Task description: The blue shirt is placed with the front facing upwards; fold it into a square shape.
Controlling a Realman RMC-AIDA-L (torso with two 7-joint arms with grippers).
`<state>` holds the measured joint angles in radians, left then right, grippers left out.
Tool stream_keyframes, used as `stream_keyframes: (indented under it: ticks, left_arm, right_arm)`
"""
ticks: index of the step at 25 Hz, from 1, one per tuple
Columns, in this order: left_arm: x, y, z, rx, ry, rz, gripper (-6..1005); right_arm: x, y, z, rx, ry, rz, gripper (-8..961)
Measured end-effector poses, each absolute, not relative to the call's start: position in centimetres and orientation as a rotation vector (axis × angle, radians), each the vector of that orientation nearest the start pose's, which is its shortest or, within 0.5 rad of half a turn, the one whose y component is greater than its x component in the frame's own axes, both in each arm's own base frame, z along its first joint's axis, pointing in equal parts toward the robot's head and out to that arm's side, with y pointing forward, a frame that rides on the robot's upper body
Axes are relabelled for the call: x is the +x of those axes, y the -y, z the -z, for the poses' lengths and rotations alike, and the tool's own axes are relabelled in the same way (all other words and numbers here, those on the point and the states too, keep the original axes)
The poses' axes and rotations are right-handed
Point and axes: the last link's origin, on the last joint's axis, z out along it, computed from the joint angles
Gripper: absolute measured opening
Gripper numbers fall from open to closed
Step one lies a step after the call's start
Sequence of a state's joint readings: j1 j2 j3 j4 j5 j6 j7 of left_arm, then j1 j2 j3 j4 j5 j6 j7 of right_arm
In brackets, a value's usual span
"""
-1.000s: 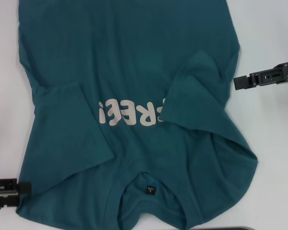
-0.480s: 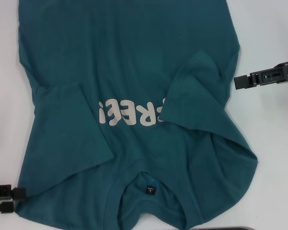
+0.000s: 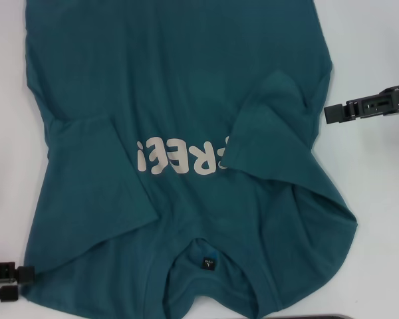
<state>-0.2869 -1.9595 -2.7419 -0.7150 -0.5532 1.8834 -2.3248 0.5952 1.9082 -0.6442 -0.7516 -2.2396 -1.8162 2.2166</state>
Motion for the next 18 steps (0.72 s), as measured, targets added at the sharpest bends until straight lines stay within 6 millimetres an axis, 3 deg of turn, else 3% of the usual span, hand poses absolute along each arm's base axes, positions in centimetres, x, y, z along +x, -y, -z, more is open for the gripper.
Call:
stream_keyframes:
  ticks: [18]
  left_arm:
    - [-37.3, -20.5, -4.9, 2.055, -2.326, -0.243, 779]
  right_arm:
    - [27.1, -33.3, -7.5, -2.633, -1.625, -0.409, 879]
